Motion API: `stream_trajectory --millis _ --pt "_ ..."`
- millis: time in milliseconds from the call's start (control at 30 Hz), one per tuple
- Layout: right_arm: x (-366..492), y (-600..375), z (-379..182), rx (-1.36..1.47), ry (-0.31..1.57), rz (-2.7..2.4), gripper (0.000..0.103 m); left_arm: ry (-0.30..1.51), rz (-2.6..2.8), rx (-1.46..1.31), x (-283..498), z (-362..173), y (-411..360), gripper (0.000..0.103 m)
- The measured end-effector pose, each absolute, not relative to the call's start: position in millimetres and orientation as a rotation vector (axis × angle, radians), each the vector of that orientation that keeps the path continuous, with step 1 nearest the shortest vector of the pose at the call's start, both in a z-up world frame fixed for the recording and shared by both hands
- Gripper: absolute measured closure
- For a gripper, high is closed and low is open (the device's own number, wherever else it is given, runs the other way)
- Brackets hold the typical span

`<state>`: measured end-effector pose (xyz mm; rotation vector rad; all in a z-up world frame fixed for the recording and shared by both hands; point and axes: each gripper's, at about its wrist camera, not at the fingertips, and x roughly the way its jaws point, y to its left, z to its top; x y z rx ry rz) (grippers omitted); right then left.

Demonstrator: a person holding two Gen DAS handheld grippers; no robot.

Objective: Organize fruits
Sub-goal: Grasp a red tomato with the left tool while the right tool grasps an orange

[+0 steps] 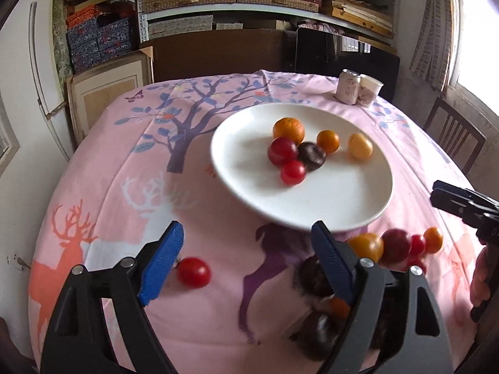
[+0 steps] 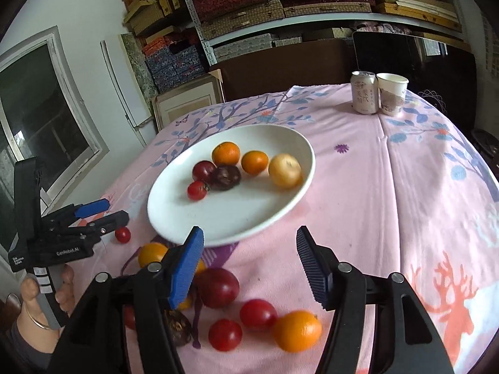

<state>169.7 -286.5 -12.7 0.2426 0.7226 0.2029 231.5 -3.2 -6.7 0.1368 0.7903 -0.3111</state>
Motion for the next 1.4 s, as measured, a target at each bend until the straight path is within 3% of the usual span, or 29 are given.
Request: stream_trajectory --millis 433,467,600,900,1200,1300,1367,1400 --pt "128.3 -296.1 -33.5 0.241 0.742 0.178 0.04 0.845 -0.15 0.228 237.7 -38.2 33.4 0.023" --pt "127.9 -297.0 -33.8 0.244 0.743 0.178 0.04 0.851 -0.14 0.255 242.2 -41.2 29.0 0.027" --pt "129.5 -303.1 -36.1 0.274 0.751 0.172 0.04 0.887 -0.176 0.274 255.1 -52.0 17.2 0.067" --pt "146.3 -292.9 -51.6 0.227 0.877 0.148 0.042 0.762 -0.251 0.224 213.0 -27.3 14.8 0.068" --pt "138.7 -296.1 -55.9 0.238 0.904 0.133 0.046 0.78 -0.262 0.208 214.6 -29.9 11.8 0.067" --pt "139.5 -298.4 -57.2 0.257 0.905 0.139 0.054 0.787 -0.258 0.212 215.8 -31.8 11.0 0.067" --pt "138.2 -302.6 -56.7 0.278 0.893 0.133 0.065 0.79 -0.258 0.212 216.1 -32.5 11.0 0.067" --pt "136.7 -305.4 -56.6 0.301 0.885 0.148 0.065 0.788 -0.258 0.21 216.0 -32.3 11.3 0.067"
